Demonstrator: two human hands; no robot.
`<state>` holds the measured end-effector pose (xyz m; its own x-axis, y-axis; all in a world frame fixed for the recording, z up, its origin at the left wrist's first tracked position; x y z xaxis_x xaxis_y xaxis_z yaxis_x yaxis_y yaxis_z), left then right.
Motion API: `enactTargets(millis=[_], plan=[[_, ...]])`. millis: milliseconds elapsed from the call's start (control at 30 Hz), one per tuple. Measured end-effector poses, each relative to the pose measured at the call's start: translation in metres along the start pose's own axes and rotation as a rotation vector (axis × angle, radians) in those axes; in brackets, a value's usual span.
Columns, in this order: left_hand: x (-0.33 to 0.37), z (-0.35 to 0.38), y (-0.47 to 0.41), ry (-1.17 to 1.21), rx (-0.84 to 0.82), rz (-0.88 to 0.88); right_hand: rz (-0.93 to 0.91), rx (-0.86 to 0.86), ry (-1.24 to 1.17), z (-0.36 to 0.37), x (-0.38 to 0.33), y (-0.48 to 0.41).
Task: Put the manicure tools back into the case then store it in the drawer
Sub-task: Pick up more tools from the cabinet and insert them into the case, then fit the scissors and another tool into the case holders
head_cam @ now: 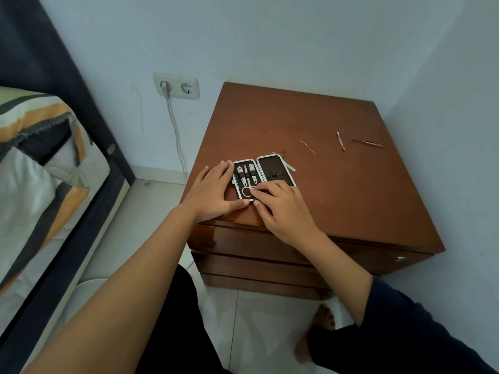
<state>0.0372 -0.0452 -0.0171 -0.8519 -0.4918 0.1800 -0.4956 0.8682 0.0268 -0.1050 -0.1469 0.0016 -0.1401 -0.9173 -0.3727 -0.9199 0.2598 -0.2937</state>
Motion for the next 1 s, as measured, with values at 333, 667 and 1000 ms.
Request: enactTargets(millis=[333, 667, 1000], plan=[[-0.001, 0.003, 0.000, -0.015, 0.049, 0.003, -0.017, -0.005, -0.098, 0.001, 0.016, -0.004], [0.006, 0.000, 0.004, 0.012, 0.134, -0.063, 0.097, 0.172, -0.308, -0.030, 0.068, -0.005], [0.006, -0.002, 0.001, 0.042, 0.185, -0.087, 0.722, 0.205, -0.027, -0.093, 0.249, -0.034]])
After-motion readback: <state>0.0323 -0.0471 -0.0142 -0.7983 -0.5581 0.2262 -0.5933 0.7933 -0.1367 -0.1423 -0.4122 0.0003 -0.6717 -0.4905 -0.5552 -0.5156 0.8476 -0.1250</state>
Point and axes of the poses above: each hand's wrist, its own y-axis away from the middle knuckle, its own z-axis out of the palm, x = y × z, the point moved 3 cm from there along -y, towards the middle knuckle, and after that the axes turned 8 degrees about -y, right-handed, at the moved point
